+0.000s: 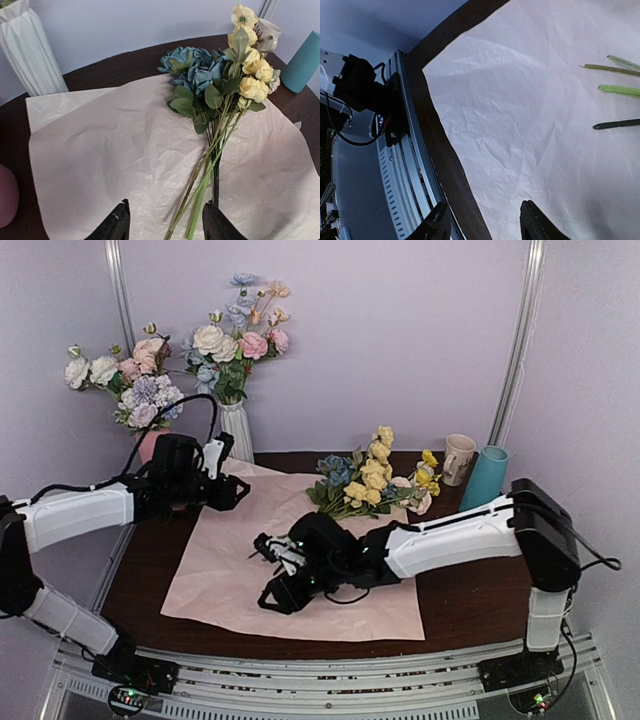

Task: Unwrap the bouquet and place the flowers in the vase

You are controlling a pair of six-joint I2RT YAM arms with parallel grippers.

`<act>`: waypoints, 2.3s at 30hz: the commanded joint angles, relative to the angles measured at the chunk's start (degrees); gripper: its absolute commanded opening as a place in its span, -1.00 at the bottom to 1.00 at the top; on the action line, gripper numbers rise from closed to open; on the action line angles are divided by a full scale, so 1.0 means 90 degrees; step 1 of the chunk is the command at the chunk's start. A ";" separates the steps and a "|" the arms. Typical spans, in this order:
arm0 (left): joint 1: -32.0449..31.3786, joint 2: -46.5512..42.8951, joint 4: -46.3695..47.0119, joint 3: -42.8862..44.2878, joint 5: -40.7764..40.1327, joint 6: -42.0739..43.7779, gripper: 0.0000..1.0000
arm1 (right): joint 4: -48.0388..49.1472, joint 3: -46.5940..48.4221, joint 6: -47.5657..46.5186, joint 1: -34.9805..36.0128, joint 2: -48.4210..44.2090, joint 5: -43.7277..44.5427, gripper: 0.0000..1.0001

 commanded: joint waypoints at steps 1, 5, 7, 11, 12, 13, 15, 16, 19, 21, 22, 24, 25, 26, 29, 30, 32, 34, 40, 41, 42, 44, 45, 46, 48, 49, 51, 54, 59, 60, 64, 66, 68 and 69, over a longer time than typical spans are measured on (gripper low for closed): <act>-0.0461 0.0919 0.0180 0.0636 0.0156 0.0401 0.02 | -0.0167 -0.0876 -0.0103 -0.0534 -0.1343 0.1003 -0.01; -0.0545 0.1814 0.0212 0.1036 0.0492 0.0677 -0.01 | -0.0443 -0.1730 -0.0070 -0.0894 -0.2102 0.1960 -0.01; -0.0562 0.2166 0.0258 0.1168 0.0663 0.0822 -0.03 | -0.0433 -0.2142 0.0049 -0.1084 -0.2450 0.2236 -0.01; -0.0595 0.2761 0.0284 0.1412 0.1036 0.1040 -0.07 | -0.0315 -0.2772 0.0247 -0.1398 -0.3038 0.2514 -0.01; -0.0626 0.2863 0.0282 0.1449 0.1111 0.1097 -0.08 | -0.0301 -0.2866 0.0277 -0.1453 -0.3156 0.2583 -0.01; -0.0645 0.2961 0.0268 0.1488 0.1154 0.1149 -0.08 | -0.0286 -0.2988 0.0304 -0.1484 -0.3264 0.2658 -0.01; -0.0700 0.3123 0.0262 0.1544 0.1241 0.1219 -0.08 | -0.0253 -0.3122 0.0331 -0.1549 -0.3432 0.2813 -0.01; -0.0714 0.3205 0.0276 0.1568 0.1260 0.1232 -0.09 | -0.0228 -0.3181 0.0350 -0.1570 -0.3501 0.2874 -0.01; -0.0738 0.3426 0.0274 0.1656 0.1200 0.1267 -0.14 | -0.0178 -0.3322 0.0394 -0.1635 -0.3676 0.3073 -0.01; -0.0744 0.3539 0.0195 0.1710 0.1118 0.1310 -0.17 | -0.0152 -0.3385 0.0406 -0.1681 -0.3760 0.3134 -0.02; -0.0739 0.3598 0.0122 0.1748 0.1080 0.1334 -0.19 | -0.0142 -0.3398 0.0411 -0.1695 -0.3807 0.3145 -0.02; -0.0751 0.3670 0.0028 0.1763 0.1062 0.1399 -0.23 | -0.0142 -0.3425 0.0406 -0.1718 -0.3823 0.3146 -0.02; -0.0756 0.3682 0.0015 0.1738 0.1032 0.1413 -0.25 | -0.0142 -0.3430 0.0406 -0.1726 -0.3821 0.3142 -0.02; -0.0749 0.3677 0.0001 0.1711 0.0960 0.1424 -0.28 | -0.0137 -0.3434 0.0408 -0.1733 -0.3812 0.3134 -0.02; -0.0749 0.3656 -0.0038 0.1655 0.0791 0.1439 -0.34 | -0.0110 -0.3441 0.0426 -0.1740 -0.3741 0.3065 -0.02; -0.0754 0.3653 -0.0045 0.1636 0.0771 0.1446 -0.37 | -0.0099 -0.3423 0.0436 -0.1747 -0.3721 0.3024 -0.02; -0.0752 0.3679 -0.0077 0.1632 0.0730 0.1458 -0.42 | -0.0070 -0.3421 0.0455 -0.1745 -0.3686 0.2965 -0.02; -0.0749 0.3689 -0.0099 0.1618 0.0690 0.1466 -0.52 | -0.0047 -0.3412 0.0464 -0.1754 -0.3656 0.2929 -0.02; -0.0796 0.3699 -0.0146 0.1585 0.0559 0.1480 -0.59 | -0.0007 -0.3431 0.0506 -0.1753 -0.3624 0.2866 -0.03; -0.0801 0.3689 -0.0148 0.1578 0.0523 0.1499 -0.58 | 0.0016 -0.3453 0.0521 -0.1749 -0.3624 0.2838 -0.03; -0.0806 0.3682 -0.0143 0.1573 0.0485 0.1506 -0.57 | 0.0044 -0.3460 0.0541 -0.1746 -0.3624 0.2804 -0.03; -0.0818 0.3690 -0.0148 0.1580 0.0437 0.1520 -0.52 | 0.0080 -0.3472 0.0569 -0.1754 -0.3599 0.2741 -0.03; -0.0819 0.3699 -0.0153 0.1581 0.0427 0.1529 -0.48 | 0.0085 -0.3470 0.0579 -0.1749 -0.3582 0.2725 -0.03; -0.0816 0.3711 -0.0169 0.1595 0.0394 0.1542 -0.46 | 0.0105 -0.3472 0.0593 -0.1747 -0.3571 0.2701 -0.04; -0.0816 0.3738 -0.0222 0.1620 0.0332 0.1564 -0.44 | 0.0128 -0.3468 0.0615 -0.1754 -0.3551 0.2651 -0.04; -0.0816 0.3743 -0.0241 0.1622 0.0310 0.1573 -0.44 | 0.0139 -0.3468 0.0619 -0.1752 -0.3549 0.2635 -0.04; -0.0817 0.3735 -0.0246 0.1622 0.0257 0.1576 -0.44 | 0.0156 -0.3467 0.0621 -0.1755 -0.3541 0.2617 -0.04; -0.0821 0.3743 -0.0255 0.1617 0.0202 0.1585 -0.44 | 0.0167 -0.3442 0.0621 -0.1759 -0.3496 0.2571 -0.04; -0.0817 0.3820 -0.0294 0.1656 0.0162 0.1615 -0.44 | 0.0196 -0.3401 0.0641 -0.1759 -0.3413 0.2465 -0.04; -0.0825 0.3846 -0.0310 0.1668 0.0150 0.1623 -0.45 | 0.0202 -0.3393 0.0640 -0.1762 -0.3396 0.2454 -0.04; -0.0821 0.3816 -0.0312 0.1671 0.0135 0.1612 -0.59 | 0.0200 -0.3368 0.0649 -0.1757 -0.3337 0.2393 -0.04; -0.0834 0.3732 -0.0282 0.1649 0.0091 0.1615 -0.70 | 0.0200 -0.3367 0.0655 -0.1761 -0.3322 0.2372 -0.05; -0.0857 0.3612 -0.0242 0.1606 0.0043 0.1616 -0.85 | 0.0193 -0.3351 0.0641 -0.1757 -0.3328 0.2365 -0.05; -0.0855 0.3549 -0.0237 0.1582 0.0050 0.1615 -0.94 | 0.0186 -0.3351 0.0635 -0.1760 -0.3338 0.2378 -0.05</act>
